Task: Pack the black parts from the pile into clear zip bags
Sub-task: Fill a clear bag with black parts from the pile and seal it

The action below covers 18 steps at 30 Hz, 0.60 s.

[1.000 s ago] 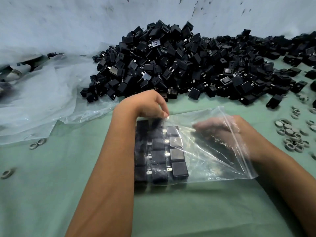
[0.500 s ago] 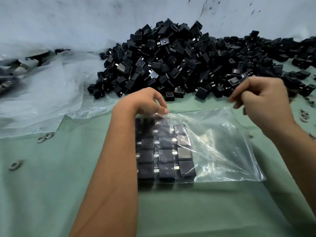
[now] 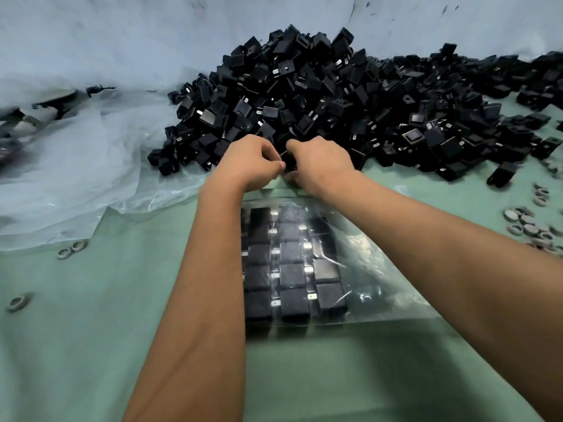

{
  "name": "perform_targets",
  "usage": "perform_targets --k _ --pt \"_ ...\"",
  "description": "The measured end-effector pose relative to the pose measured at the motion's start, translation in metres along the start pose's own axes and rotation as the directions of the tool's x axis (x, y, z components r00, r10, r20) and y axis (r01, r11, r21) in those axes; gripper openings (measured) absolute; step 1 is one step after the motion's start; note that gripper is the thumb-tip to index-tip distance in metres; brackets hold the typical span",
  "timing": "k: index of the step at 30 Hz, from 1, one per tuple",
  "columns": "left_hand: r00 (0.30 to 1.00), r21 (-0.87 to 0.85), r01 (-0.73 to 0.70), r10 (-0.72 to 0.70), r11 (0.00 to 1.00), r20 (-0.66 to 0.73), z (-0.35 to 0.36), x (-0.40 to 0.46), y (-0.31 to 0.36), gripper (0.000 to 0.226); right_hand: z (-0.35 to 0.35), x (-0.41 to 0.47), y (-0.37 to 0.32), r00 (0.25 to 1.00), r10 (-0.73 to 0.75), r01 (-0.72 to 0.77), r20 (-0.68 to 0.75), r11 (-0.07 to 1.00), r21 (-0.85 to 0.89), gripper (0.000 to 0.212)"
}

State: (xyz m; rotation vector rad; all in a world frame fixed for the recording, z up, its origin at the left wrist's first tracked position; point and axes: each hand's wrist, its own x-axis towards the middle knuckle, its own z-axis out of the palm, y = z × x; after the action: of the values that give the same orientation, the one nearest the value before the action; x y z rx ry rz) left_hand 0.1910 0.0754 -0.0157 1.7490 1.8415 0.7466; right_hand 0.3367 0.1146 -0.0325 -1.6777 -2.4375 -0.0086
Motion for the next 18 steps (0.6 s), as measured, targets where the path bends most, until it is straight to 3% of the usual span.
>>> perform_targets --k 6,8,9,11,13,14,16,18 --pt "0.996 0.071 -0.053 0.047 0.996 0.079 0.006 -0.001 0.014 0.006 -0.015 -0.008 0.024 0.997 0.036 -0.044 0.061 0.990 0.133 0.032" --pt "0.995 0.101 -0.078 0.071 0.992 0.074 0.011 -0.002 0.021 0.005 -0.026 -0.019 0.042 0.991 0.134 -0.124 -0.013 0.946 0.300 0.031" --pt "0.994 0.130 -0.096 0.089 0.987 0.062 0.015 -0.002 0.027 0.004 -0.032 -0.027 0.053 0.978 0.200 -0.155 -0.052 0.876 0.457 0.029" --pt "0.985 0.172 -0.166 0.155 0.971 0.075 0.028 -0.004 0.041 0.002 -0.042 -0.053 0.075 0.941 0.336 -0.168 -0.048 0.583 0.795 0.025" --pt "0.954 0.153 -0.273 0.248 0.950 0.167 0.044 -0.008 0.058 0.014 -0.046 -0.080 0.096 0.904 0.426 -0.139 0.029 0.229 0.963 0.021" --pt "0.927 0.129 -0.332 0.297 0.935 0.229 0.051 -0.011 0.066 0.022 -0.046 -0.093 0.103 0.884 0.462 -0.127 0.065 0.104 0.986 0.020" --pt "0.862 0.090 -0.432 0.381 0.898 0.333 0.066 -0.016 0.078 0.040 -0.041 -0.113 0.113 0.842 0.527 -0.130 0.113 -0.005 0.991 0.022" --pt "0.817 0.087 -0.489 0.421 0.868 0.394 0.078 -0.021 0.085 0.053 -0.031 -0.124 0.119 0.805 0.580 -0.151 0.120 0.004 0.989 0.028"
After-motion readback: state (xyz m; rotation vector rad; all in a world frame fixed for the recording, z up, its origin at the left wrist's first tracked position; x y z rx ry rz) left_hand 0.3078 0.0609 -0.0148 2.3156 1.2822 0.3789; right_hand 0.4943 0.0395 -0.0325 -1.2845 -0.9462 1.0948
